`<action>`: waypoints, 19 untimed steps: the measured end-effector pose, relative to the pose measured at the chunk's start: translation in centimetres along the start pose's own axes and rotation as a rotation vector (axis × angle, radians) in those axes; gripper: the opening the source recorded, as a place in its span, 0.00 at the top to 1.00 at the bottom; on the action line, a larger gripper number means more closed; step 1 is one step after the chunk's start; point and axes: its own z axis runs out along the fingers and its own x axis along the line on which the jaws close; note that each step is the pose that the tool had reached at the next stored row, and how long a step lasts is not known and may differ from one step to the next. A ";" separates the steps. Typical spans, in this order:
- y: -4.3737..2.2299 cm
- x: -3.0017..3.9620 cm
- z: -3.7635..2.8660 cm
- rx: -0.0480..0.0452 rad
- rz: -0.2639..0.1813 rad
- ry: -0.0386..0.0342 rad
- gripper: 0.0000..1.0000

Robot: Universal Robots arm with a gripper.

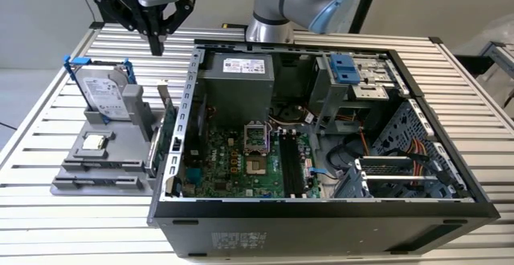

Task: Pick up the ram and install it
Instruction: 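Reach for the ram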

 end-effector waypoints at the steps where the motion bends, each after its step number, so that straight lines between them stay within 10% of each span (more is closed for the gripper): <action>1: 0.02 0.07 0.00 0.0000 0.000 0.0006 1.00; 19: 0.24 1.92 0.05 0.0006 -0.012 0.0060 1.00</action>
